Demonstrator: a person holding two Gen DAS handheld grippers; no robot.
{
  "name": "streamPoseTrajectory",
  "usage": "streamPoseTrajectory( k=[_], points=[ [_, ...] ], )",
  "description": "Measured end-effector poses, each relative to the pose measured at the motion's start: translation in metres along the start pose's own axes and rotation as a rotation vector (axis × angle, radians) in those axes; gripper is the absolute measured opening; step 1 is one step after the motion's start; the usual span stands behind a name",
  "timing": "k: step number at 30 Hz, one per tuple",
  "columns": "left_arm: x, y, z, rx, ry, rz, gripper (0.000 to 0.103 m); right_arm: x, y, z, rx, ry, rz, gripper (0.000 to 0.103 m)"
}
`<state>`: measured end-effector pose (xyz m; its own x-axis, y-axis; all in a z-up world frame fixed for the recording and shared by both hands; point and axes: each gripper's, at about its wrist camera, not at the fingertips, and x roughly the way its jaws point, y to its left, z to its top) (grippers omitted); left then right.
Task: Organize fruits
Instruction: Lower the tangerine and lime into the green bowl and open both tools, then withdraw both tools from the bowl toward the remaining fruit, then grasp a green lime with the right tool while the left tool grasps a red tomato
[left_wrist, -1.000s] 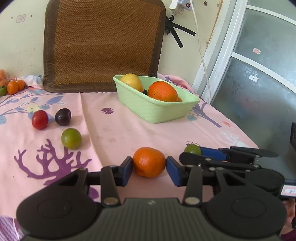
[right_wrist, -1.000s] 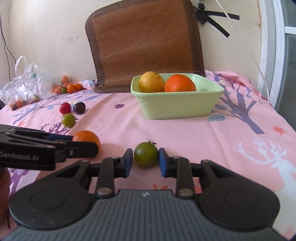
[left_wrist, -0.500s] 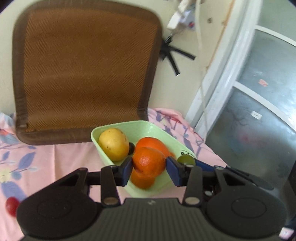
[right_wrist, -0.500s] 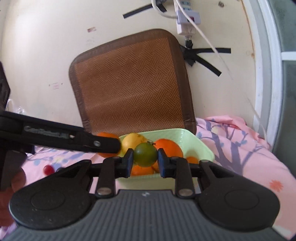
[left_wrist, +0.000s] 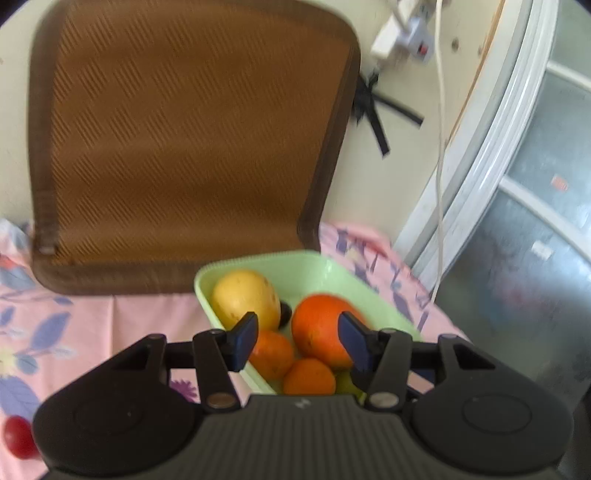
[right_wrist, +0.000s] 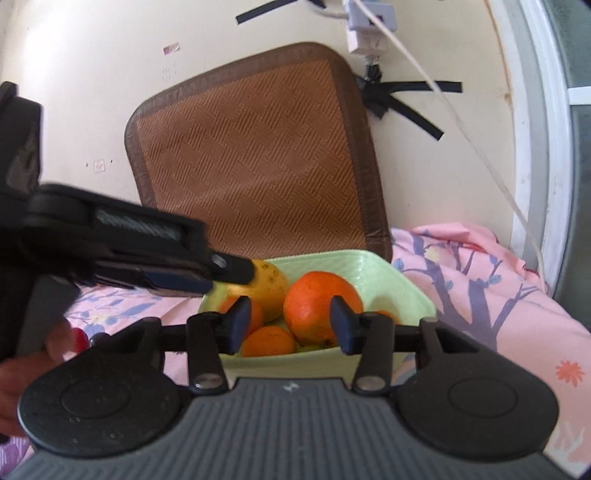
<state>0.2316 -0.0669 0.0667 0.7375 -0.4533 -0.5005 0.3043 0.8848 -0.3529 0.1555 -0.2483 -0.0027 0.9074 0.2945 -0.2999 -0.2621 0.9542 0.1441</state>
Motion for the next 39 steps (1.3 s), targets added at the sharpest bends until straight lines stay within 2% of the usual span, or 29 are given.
streamPoseTrajectory(
  k=[4,8,14,16,19,22,25,30,32,37,39],
  points=[
    [-0.054,0.015,-0.003,-0.01,-0.109,0.013,0.049,-0.005,-0.015,0.002,0.078,-0.027,-0.041,0.05],
    [-0.106,0.048,-0.025,-0.041,-0.165,0.125,0.049,-0.007,-0.033,0.002,0.182,-0.036,-0.068,0.05],
    [-0.15,0.107,-0.077,-0.117,-0.117,0.324,0.049,-0.012,-0.029,-0.002,0.212,-0.022,-0.076,0.049],
    [-0.155,0.121,-0.09,-0.146,-0.095,0.356,0.049,-0.017,-0.018,-0.003,0.187,-0.026,-0.066,0.049],
    [-0.16,0.135,-0.104,-0.153,-0.085,0.388,0.049,-0.024,0.005,-0.004,0.144,-0.008,-0.005,0.049],
    [-0.16,0.143,-0.107,-0.182,-0.083,0.367,0.049,-0.023,0.037,-0.007,0.091,0.056,0.096,0.049],
    [-0.16,0.14,-0.109,-0.162,-0.085,0.363,0.049,-0.012,0.072,-0.009,0.035,0.125,0.192,0.049],
    [-0.162,0.137,-0.112,-0.132,-0.106,0.346,0.049,0.005,0.122,-0.014,-0.045,0.181,0.289,0.049],
    [-0.162,0.137,-0.112,-0.134,-0.109,0.334,0.049,0.01,0.14,-0.018,-0.11,0.201,0.296,0.049],
    [-0.164,0.141,-0.112,-0.162,-0.116,0.311,0.049,0.029,0.166,-0.034,-0.274,0.276,0.234,0.047],
    [-0.164,0.141,-0.112,-0.167,-0.115,0.308,0.049,0.032,0.167,-0.04,-0.293,0.296,0.229,0.035]
  ],
)
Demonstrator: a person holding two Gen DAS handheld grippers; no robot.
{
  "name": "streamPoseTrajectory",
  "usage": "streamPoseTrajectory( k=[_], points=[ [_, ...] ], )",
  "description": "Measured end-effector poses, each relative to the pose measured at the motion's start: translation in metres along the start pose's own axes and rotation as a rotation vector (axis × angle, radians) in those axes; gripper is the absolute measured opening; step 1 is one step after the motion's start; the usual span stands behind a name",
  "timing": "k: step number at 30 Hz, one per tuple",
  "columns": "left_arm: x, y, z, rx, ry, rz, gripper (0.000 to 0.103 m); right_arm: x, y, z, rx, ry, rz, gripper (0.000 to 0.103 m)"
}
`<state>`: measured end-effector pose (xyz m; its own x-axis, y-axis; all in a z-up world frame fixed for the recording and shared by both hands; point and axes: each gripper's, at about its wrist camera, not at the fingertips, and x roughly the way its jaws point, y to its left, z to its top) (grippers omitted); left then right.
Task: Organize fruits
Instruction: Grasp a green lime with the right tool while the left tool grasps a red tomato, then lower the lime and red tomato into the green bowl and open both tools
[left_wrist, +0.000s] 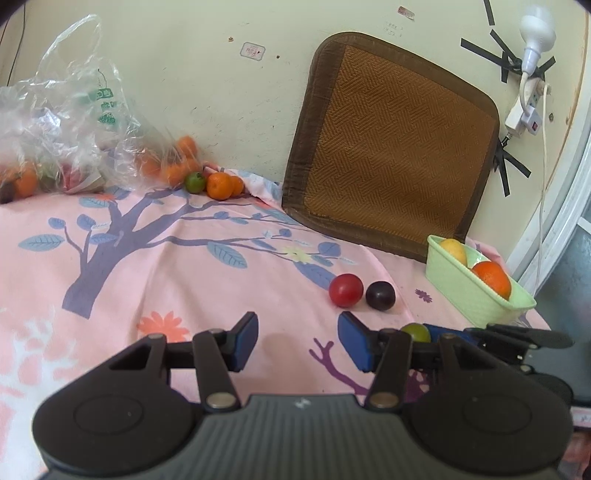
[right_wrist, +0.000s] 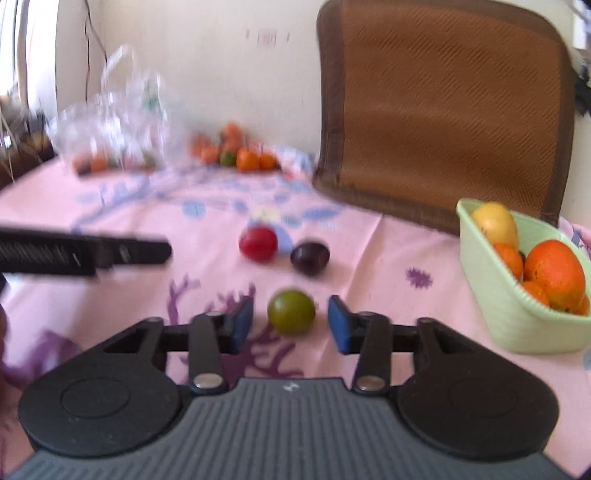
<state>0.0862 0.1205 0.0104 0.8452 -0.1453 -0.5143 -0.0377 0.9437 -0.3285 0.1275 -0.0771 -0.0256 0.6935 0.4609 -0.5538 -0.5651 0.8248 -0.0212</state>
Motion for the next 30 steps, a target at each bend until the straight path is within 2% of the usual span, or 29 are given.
streamPoseTrajectory(
  k=[1,5,11,13,14,15,20,25,26,29,30],
  points=[
    [0.001,-0.001,0.0,0.001,0.005,-0.001,0.049,-0.002,0.0,0.0,-0.003,0.003,0.0,0.03],
    [0.015,-0.012,0.008,0.049,0.04,-0.019,0.049,-0.013,-0.005,-0.008,0.04,-0.03,-0.004,0.03],
    [0.062,-0.04,0.026,0.198,0.08,-0.011,0.049,-0.019,-0.015,-0.013,0.141,-0.05,0.011,0.03],
    [0.074,-0.044,0.027,0.219,0.111,-0.01,0.04,-0.016,-0.016,-0.013,0.153,-0.036,0.022,0.03],
    [0.078,-0.045,0.027,0.221,0.126,-0.018,0.03,-0.015,-0.018,-0.013,0.159,-0.033,0.027,0.03],
    [0.08,-0.046,0.026,0.225,0.13,-0.019,0.03,-0.015,-0.018,-0.013,0.165,-0.032,0.031,0.03],
    [0.066,-0.048,0.018,0.222,0.115,0.004,0.029,-0.018,-0.02,-0.014,0.176,-0.047,0.033,0.03],
    [0.031,-0.059,-0.008,0.175,0.122,-0.09,0.028,-0.029,-0.025,-0.02,0.188,-0.055,0.008,0.03],
    [0.024,-0.064,-0.013,0.183,0.117,-0.092,0.029,-0.032,-0.028,-0.023,0.196,-0.052,0.005,0.03],
    [0.015,-0.08,-0.026,0.191,0.145,-0.165,0.029,-0.044,-0.038,-0.033,0.222,-0.031,-0.008,0.03],
    [0.013,-0.089,-0.03,0.218,0.14,-0.162,0.029,-0.051,-0.042,-0.037,0.234,-0.036,-0.013,0.03]
  ],
)
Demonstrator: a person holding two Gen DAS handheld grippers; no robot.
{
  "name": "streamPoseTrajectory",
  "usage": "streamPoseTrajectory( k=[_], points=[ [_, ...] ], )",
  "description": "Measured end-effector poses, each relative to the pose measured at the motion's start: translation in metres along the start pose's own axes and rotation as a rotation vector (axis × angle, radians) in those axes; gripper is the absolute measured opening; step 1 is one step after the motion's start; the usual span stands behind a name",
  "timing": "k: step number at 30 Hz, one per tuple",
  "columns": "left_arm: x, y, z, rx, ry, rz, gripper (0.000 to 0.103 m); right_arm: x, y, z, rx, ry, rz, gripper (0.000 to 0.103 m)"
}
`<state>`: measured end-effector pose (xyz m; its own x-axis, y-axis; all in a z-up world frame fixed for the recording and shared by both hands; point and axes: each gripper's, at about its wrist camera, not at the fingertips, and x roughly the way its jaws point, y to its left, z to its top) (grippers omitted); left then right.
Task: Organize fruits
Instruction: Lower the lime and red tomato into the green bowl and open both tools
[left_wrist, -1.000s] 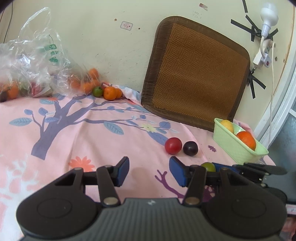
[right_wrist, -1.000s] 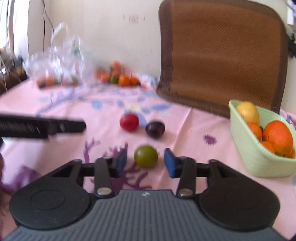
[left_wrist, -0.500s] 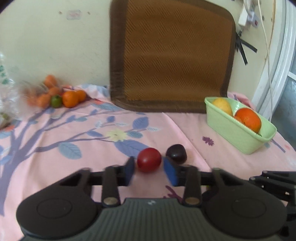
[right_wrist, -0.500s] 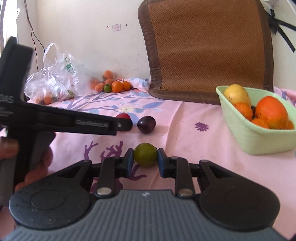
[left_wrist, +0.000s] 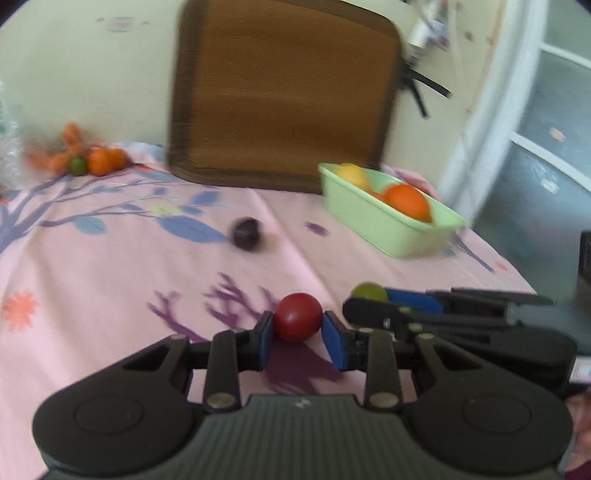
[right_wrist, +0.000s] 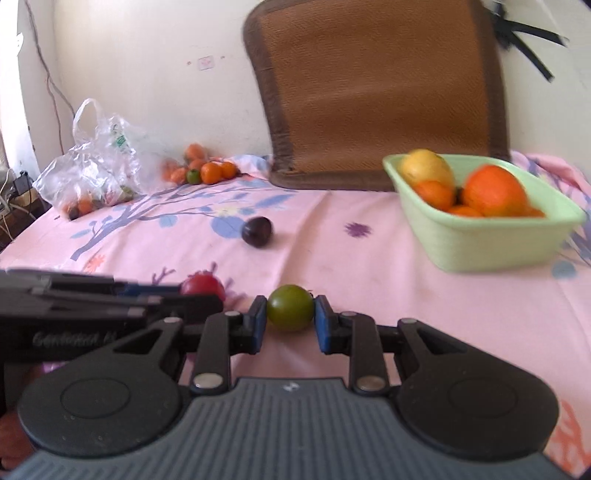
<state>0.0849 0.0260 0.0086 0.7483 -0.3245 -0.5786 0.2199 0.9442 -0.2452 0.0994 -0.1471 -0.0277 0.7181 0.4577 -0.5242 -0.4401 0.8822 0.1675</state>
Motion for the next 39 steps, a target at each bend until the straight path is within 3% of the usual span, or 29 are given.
streamPoseTrajectory(
  k=[7,13,18,23,25,27,28,33,39],
  points=[
    [0.02,-0.037,0.01,0.018,0.02,-0.092,0.029,-0.038,-0.04,-0.013,0.086,-0.072,-0.095,0.03],
    [0.04,-0.062,0.058,0.032,-0.028,-0.134,0.029,-0.055,-0.08,0.016,0.101,-0.19,-0.165,0.03],
    [0.076,-0.077,0.098,0.04,-0.048,-0.131,0.029,-0.038,-0.114,0.041,0.143,-0.242,-0.223,0.03],
    [0.111,-0.084,0.111,0.04,-0.026,-0.128,0.03,-0.02,-0.132,0.04,0.181,-0.257,-0.237,0.031],
    [0.12,-0.084,0.111,0.041,-0.016,-0.115,0.031,-0.017,-0.137,0.036,0.194,-0.252,-0.218,0.036],
    [0.124,-0.08,0.108,0.022,-0.014,-0.117,0.034,-0.019,-0.139,0.037,0.19,-0.27,-0.242,0.049],
    [0.123,-0.078,0.107,0.009,-0.02,-0.125,0.034,-0.022,-0.142,0.037,0.201,-0.284,-0.251,0.055],
    [0.091,-0.06,0.1,-0.048,-0.103,-0.107,0.036,-0.037,-0.164,0.034,0.338,-0.343,-0.237,0.056],
    [0.037,-0.011,0.075,-0.127,-0.15,0.012,0.036,-0.034,-0.173,0.03,0.415,-0.32,-0.247,0.056]
  ],
)
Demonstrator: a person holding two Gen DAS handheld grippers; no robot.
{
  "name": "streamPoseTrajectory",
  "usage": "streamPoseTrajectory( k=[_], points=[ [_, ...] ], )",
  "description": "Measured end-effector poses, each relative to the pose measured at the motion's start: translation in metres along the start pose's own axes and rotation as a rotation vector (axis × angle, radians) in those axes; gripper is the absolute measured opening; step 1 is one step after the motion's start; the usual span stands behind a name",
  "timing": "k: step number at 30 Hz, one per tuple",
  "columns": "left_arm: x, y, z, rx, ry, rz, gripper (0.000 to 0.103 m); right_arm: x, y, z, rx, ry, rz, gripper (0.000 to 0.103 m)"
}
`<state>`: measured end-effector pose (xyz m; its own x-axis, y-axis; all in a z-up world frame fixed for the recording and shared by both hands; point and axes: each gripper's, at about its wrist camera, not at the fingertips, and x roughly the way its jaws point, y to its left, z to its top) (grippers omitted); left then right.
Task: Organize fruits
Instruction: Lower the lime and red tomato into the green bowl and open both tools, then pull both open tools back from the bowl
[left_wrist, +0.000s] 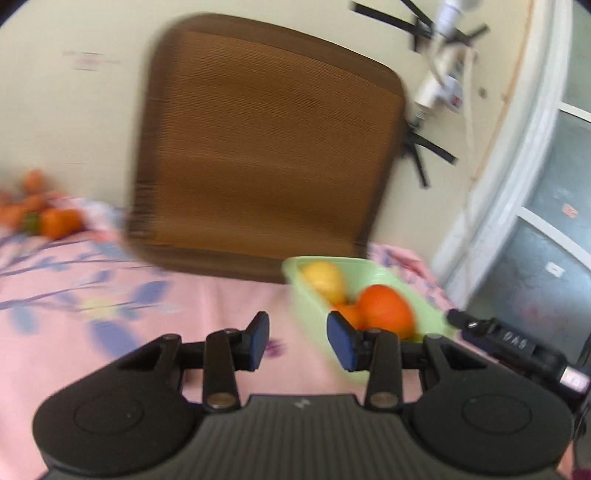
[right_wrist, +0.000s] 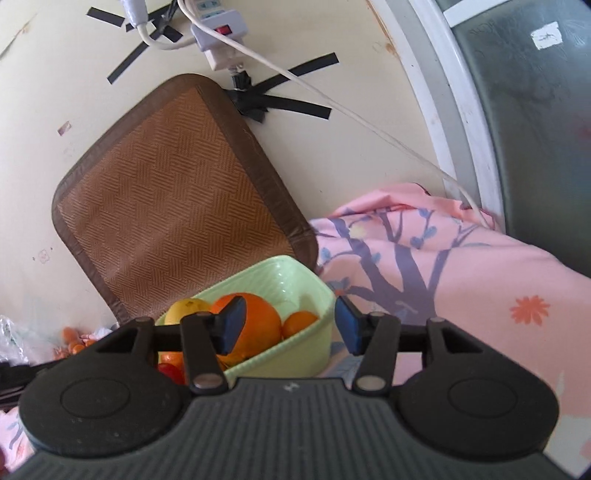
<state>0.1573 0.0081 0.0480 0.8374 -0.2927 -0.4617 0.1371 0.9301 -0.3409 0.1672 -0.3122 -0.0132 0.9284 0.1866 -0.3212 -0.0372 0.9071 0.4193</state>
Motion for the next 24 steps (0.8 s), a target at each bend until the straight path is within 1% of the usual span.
streamPoseTrajectory(
  k=[2,4,6,8,10,12,16,20,24],
  points=[
    [-0.018,0.017,-0.009,-0.003,-0.007,0.072,0.036,-0.002,0.004,-0.002,-0.026,-0.01,-0.018,0.056],
    [-0.033,0.033,-0.021,-0.018,0.002,0.131,0.036,-0.004,0.009,-0.005,-0.058,-0.022,-0.037,0.056],
    [-0.043,0.043,-0.033,-0.02,0.018,0.169,0.036,-0.005,0.012,-0.007,-0.069,-0.017,-0.045,0.056],
    [-0.049,0.044,-0.046,0.002,0.033,0.198,0.036,-0.004,0.012,-0.009,-0.068,-0.005,-0.056,0.056],
    [-0.049,0.04,-0.057,0.026,0.067,0.209,0.036,-0.005,0.013,-0.011,-0.058,0.005,-0.07,0.056],
    [-0.056,0.034,-0.061,0.062,0.045,0.208,0.038,-0.007,0.012,-0.014,-0.042,0.014,-0.079,0.056],
    [-0.058,0.017,-0.07,0.161,0.023,0.241,0.038,-0.021,0.012,-0.022,-0.022,0.03,-0.082,0.056],
    [-0.064,0.01,-0.075,0.204,-0.009,0.249,0.038,-0.044,0.02,-0.036,-0.05,0.027,-0.071,0.056],
    [-0.066,0.006,-0.077,0.229,-0.024,0.249,0.038,-0.064,0.033,-0.051,-0.096,0.037,-0.05,0.056]
  ],
)
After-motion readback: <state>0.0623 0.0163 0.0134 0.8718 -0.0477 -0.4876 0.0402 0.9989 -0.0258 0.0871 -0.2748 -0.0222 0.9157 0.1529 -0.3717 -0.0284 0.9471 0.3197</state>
